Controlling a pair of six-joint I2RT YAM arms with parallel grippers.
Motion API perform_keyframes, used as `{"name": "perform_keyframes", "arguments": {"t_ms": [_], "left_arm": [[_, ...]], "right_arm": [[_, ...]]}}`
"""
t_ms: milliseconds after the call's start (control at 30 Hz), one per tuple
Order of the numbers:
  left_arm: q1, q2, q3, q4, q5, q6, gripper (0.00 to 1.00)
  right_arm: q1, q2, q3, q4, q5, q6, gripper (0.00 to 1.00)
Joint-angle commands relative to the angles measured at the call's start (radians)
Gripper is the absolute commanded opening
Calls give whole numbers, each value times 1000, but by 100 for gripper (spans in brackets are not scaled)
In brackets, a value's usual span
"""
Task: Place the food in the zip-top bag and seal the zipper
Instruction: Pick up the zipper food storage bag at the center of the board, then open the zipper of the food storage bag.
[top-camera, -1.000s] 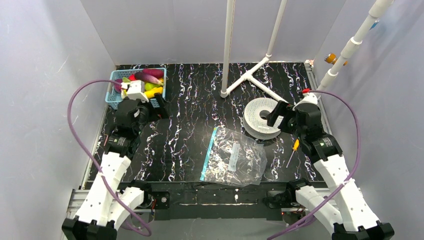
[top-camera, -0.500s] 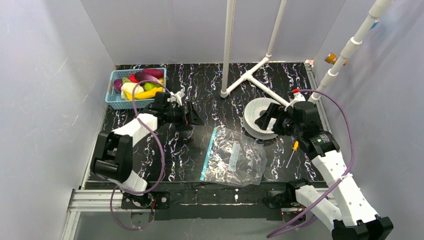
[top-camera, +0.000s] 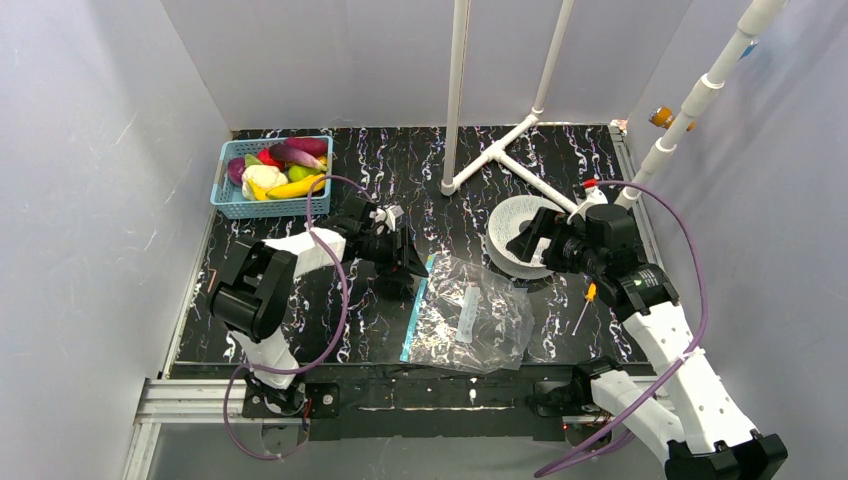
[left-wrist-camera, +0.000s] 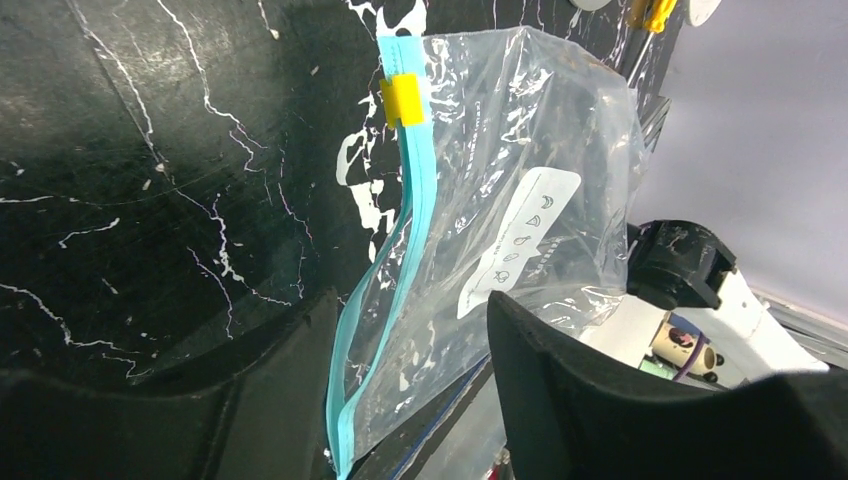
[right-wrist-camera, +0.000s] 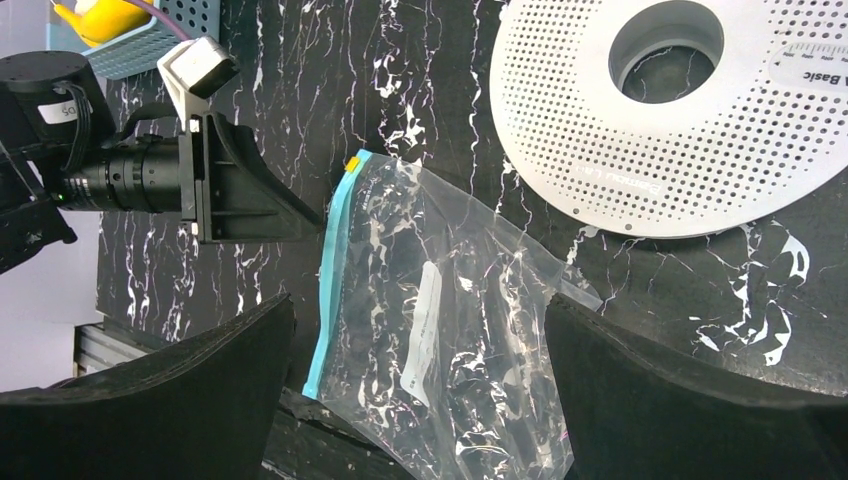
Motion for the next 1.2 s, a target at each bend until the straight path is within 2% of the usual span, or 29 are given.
{"name": "perform_keyframes", "arguments": {"t_ms": [0, 167, 367, 467, 633, 800, 1000, 1167], "left_arm": [[-34, -12, 30, -14, -19, 20, 52], [-62, 15, 38, -28, -19, 27, 35], [-90, 29, 45, -38, -27, 38, 31], [-98, 35, 49, -44, -29, 44, 26], [-102, 18, 66, -68, -42, 63, 1], [-102, -126, 77, -120, -167, 92, 0], [-102, -256, 125, -207, -382, -107, 0], [-102, -359, 42, -98, -491, -126, 0]], "right_arm": [[5, -25, -10, 42, -12, 9, 100], [5, -21, -19, 47, -13, 13, 100], [8, -19, -24, 53, -15, 15, 100], [10, -19, -27, 53, -13, 16, 100], [54, -5, -26, 34, 48, 8, 100], [216, 59, 10, -17, 212, 59, 100], [529, 145, 73, -47, 571, 176, 100], [758, 300, 158, -41, 837, 269, 100]]}}
